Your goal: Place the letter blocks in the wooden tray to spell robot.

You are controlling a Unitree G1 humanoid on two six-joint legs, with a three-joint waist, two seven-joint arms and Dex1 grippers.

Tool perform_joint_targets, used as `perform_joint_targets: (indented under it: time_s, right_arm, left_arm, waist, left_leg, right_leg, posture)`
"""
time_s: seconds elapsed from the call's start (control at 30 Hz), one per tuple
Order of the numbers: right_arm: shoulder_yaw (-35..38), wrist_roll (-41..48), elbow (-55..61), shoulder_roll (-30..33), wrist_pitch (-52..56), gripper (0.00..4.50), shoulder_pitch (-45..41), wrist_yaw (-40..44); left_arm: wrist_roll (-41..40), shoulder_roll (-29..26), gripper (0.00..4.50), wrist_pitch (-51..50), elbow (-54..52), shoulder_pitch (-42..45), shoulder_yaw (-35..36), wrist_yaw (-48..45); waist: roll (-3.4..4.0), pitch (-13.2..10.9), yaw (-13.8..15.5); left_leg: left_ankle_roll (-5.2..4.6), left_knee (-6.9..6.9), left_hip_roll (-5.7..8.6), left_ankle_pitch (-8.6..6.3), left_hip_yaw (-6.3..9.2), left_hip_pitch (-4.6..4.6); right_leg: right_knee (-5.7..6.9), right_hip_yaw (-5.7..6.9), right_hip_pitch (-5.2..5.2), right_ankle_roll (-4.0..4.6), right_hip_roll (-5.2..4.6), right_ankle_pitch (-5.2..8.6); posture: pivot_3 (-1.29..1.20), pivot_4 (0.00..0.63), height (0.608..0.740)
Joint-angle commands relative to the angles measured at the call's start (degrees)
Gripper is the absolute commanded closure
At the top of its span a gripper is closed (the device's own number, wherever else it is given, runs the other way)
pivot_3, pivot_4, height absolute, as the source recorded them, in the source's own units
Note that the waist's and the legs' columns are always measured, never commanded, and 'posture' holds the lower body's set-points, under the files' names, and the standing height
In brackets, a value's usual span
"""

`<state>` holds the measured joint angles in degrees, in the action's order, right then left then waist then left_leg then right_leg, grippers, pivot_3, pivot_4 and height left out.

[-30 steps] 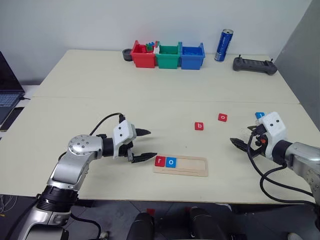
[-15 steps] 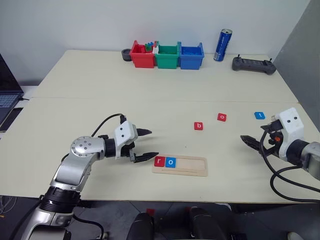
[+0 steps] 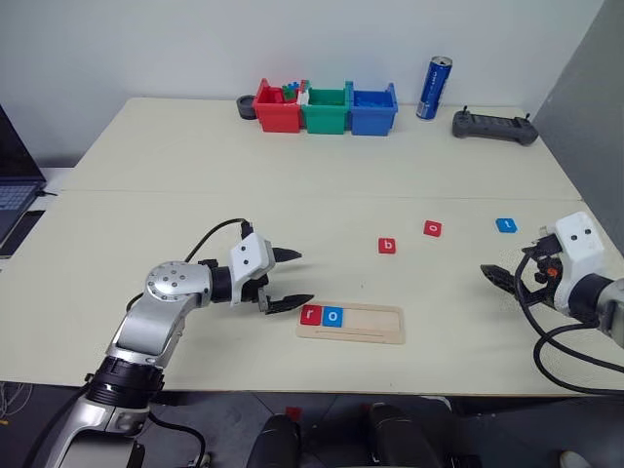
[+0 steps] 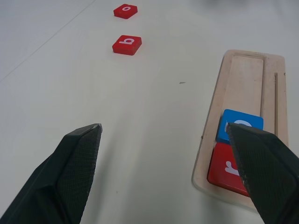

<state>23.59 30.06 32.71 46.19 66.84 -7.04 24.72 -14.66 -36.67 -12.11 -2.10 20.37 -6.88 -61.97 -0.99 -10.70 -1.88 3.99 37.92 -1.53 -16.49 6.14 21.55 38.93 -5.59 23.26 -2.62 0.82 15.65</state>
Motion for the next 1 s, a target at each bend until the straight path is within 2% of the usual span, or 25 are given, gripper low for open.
perform_joint_targets:
  time_s: [0.03,1.0]
  right_arm:
    - [1.6,-1.4,0.1,0.6,-1.8,0.00,-0.5,-0.9]
    - [-3.8,-2.1,-2.4,-0.8,-9.3,0.00,-2.0,0.3]
  left_arm:
    - [0.1,0.4,0.03,0.6,-0.6,1.3,-0.1,0.0]
    - [-0.8,0.0,0.03,-0.4,-1.8,1.5,1.3,0.4]
  waist:
    - [0.00,0.0,0.0]
    - [0.00,0.0,0.0]
  left_leg:
    - [0.00,0.00,0.00,0.00,0.00,0.00]
    - [0.00,0.00,0.00,0.00,0.00,0.00]
  right_leg:
    - [0.00,0.00,0.00,0.00,0.00,0.00]
    - [0.00,0.00,0.00,-0.01,0.00,0.00]
  posture:
    - [0.00,0.150,0.740]
    - [0.00,0.150,0.740]
